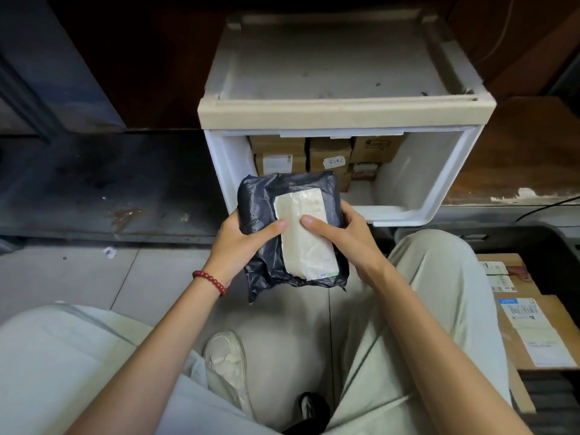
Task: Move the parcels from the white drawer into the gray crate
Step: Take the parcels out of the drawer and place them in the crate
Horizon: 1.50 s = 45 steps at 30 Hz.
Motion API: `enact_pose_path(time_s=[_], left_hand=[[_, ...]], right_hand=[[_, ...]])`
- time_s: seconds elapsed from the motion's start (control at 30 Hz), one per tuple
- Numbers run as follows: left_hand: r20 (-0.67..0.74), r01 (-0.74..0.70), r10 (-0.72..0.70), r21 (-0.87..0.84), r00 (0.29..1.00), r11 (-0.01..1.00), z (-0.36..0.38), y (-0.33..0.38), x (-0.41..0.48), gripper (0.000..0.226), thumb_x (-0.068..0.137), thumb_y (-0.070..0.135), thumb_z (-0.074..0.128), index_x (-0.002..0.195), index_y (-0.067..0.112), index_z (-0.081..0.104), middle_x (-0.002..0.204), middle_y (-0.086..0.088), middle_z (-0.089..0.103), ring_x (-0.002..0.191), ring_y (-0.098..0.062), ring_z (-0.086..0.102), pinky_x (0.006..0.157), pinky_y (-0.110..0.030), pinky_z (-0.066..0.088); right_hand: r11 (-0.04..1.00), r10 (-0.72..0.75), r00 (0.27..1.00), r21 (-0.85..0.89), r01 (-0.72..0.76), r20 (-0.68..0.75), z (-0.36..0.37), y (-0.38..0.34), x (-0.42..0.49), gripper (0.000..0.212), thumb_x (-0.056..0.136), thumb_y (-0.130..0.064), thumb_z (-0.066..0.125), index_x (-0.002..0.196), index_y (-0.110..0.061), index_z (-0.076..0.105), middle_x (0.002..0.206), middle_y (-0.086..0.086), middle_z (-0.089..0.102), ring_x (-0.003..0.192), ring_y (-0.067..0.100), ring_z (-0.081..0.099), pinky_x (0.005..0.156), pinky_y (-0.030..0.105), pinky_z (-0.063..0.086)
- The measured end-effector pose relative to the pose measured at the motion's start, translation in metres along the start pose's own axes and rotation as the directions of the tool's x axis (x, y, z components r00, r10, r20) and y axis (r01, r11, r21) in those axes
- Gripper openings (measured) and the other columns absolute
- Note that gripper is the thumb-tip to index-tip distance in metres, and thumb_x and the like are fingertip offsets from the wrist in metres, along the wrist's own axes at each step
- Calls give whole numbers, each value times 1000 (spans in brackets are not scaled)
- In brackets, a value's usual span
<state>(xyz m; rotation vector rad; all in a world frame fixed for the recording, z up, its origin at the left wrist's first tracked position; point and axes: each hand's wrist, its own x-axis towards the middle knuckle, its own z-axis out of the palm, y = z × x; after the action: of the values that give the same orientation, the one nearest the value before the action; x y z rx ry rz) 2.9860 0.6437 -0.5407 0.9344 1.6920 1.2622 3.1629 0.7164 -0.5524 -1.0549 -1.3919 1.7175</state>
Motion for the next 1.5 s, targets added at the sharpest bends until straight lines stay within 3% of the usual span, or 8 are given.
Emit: enact_pose_path(time_s=[0.23,0.47,0.63,0.83,1.0,1.13,1.3,1.5], left_hand=[[157,-255,252,-2,955,967,72,76,8,57,65,42,83,116,27,61,110,11,70,103,-6,65,87,-31,56],[465,-334,303,-18,831,943,205,118,3,57,67,34,85,117,23,60,112,10,68,103,-6,64,89,-33,55],[665,-333,258,-14,701,943,297,106,-18,56,69,28,84,119,18,61,111,8,68,100,-7,65,87,-32,55],[773,-267,66,136,630,954,373,61,-30,64,70,34,83,123,16,52,115,6,62,103,-13,61,82,-28,52],[855,-333,-85,288,512,898,406,9,-46,68,74,36,80,131,20,48,121,8,56,107,-8,52,88,-25,41],[899,-394,-197,357,390,847,420,-32,-68,62,77,34,78,130,18,49,121,5,58,105,-10,54,83,-23,41],[892,-445,-280,425,355,788,412,-82,-108,86,74,30,82,141,20,29,136,-4,50,118,-24,54,88,-29,45],[898,-670,-393,416,197,615,401,-120,-135,91,76,35,78,146,27,21,126,-10,60,109,-30,60,87,-37,52]], right_hand=[[961,-276,933,-78,265,-231,-68,-74,-33,48,73,-19,82,117,-20,61,110,-6,71,99,10,68,78,24,56],[938,-325,746,-100,331,-581,-174,-76,-104,56,72,-22,81,123,-17,58,116,-3,69,104,13,67,79,26,56],[944,-227,570,-35,327,-790,-231,-37,-158,55,75,-15,80,125,-15,57,116,1,69,104,15,68,84,33,57],[956,7,453,138,257,-891,-272,23,-186,58,70,-24,84,122,-17,61,113,2,71,100,18,69,79,33,58],[942,198,325,270,197,-925,-277,91,-214,56,77,-19,79,127,-15,55,118,5,67,99,17,68,69,22,57],[944,281,192,307,119,-940,-265,134,-245,80,75,-27,81,140,-26,33,135,0,54,117,14,58,97,34,51],[919,392,110,394,-8,-913,-244,159,-285,80,79,-34,77,142,-23,30,119,-10,58,103,5,59,78,17,46],[848,491,0,478,-227,-871,-217,189,-307,81,81,-36,74,143,-23,24,127,1,55,111,21,54,89,31,40]])
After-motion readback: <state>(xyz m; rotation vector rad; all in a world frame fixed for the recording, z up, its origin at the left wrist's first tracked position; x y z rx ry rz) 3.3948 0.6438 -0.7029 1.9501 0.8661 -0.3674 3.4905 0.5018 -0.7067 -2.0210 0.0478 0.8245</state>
